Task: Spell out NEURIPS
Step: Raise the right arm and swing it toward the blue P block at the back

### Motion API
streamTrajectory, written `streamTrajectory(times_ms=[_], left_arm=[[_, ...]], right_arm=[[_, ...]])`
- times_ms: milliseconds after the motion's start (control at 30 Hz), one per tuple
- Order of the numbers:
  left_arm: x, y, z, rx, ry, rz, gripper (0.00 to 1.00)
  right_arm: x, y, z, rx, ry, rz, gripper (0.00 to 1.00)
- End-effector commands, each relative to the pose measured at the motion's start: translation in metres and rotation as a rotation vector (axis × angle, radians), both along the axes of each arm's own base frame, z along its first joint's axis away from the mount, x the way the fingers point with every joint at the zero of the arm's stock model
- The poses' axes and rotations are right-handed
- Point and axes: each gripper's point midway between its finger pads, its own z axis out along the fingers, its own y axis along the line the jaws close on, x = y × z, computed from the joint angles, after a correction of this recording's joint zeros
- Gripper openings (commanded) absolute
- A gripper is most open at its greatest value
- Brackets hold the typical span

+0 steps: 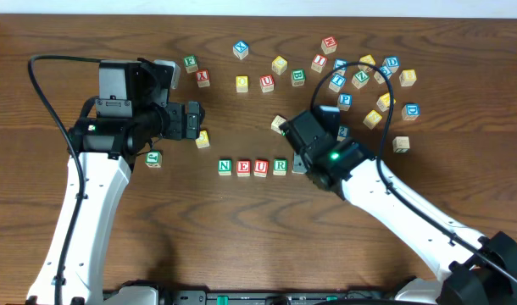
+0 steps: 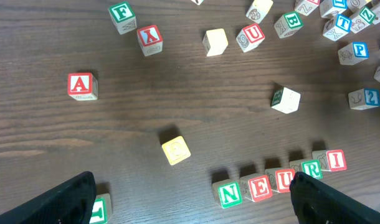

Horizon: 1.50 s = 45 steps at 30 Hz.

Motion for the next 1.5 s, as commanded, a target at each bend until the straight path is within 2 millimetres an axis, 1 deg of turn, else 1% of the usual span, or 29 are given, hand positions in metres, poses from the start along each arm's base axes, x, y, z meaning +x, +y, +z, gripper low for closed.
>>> streamTrajectory(times_ms=[0,167,267,433,533,700,767,800,967,1100,1200,1267,1467], left_arm=[[0.003,-0.001,0.013,-0.008,-0.034,-0.009,0.98],[0.003,-0.001,0.013,-0.007,-0.034,-0.009,0.98],[0.003,-0.001,0.013,-0.008,-0.034,-0.009,0.98],[0.003,-0.001,0.013,-0.008,-0.034,-0.009,0.98],[0.003,-0.001,0.013,-0.007,-0.034,-0.009,0.98],[0.003,-0.001,0.013,-0.008,-0.034,-0.009,0.98],[0.003,-0.001,0.013,-0.008,-0.034,-0.009,0.98],[0.003,-0.001,0.013,-0.007,-0.034,-0.009,0.98],[0.003,-0.001,0.013,-0.007,-0.034,-0.009,0.98],[0.003,-0.001,0.013,-0.007,-0.034,-0.009,0.98],[0.003,-0.001,0.013,-0.008,-0.034,-0.009,0.98],[0.003,-0.001,0.013,-0.008,-0.034,-0.009,0.98],[0.003,-0.001,0.013,-0.008,-0.034,-0.009,0.98]], right_arm=[[0.021,-0.003,0.031,-0.008,-0.074,0.024,0.42],[0.038,-0.007,0.056,0.006,-0.124,0.022,0.45],[0.048,-0.013,0.069,0.017,-0.154,0.003,0.47],[0.065,-0.032,0.081,0.026,-0.197,-0.043,0.50],[0.076,-0.038,0.085,0.053,-0.220,-0.050,0.57],[0.096,-0.048,0.089,0.091,-0.225,-0.052,0.58],[0.105,-0.049,0.088,0.086,-0.209,-0.042,0.63],[0.110,-0.049,0.086,0.076,-0.197,-0.032,0.65],[0.133,-0.045,0.073,-0.004,-0.090,0.020,0.69],[0.144,-0.040,0.060,-0.049,-0.001,0.069,0.73],[0.150,-0.040,0.054,-0.056,0.049,0.074,0.73],[0.154,-0.044,0.055,-0.058,0.056,0.063,0.74],[0.168,-0.070,0.079,-0.016,0.023,0.016,0.73]])
